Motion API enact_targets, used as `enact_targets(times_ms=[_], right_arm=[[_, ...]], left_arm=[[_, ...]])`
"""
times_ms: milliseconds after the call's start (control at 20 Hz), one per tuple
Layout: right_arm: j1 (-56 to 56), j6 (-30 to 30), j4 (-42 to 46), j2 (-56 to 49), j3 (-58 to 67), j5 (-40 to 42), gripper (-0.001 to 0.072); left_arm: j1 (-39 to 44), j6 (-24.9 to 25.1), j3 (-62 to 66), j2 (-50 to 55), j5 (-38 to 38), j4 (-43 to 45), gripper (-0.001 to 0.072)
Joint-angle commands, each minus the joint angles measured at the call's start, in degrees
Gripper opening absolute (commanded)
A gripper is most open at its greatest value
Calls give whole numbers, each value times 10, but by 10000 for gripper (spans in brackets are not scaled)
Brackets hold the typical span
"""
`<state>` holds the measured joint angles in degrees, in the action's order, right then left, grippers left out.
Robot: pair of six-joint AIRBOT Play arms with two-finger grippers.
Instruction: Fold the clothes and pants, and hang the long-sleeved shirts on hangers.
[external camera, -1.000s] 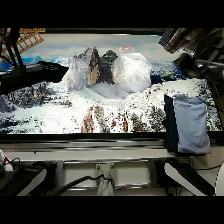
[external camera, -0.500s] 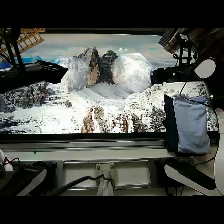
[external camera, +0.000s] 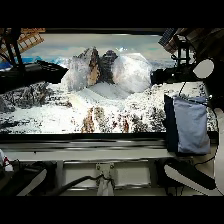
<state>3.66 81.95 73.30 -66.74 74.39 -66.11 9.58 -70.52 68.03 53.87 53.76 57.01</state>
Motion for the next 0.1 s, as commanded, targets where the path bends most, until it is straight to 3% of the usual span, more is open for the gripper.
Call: enact_targets(times_ms=[0,50], right_arm=[[1,0,0,0,1,1,289],[1,0,0,0,1,1,289]], left_arm=[[0,0,1,0,0,0,289],[0,0,1,0,0,0,289]])
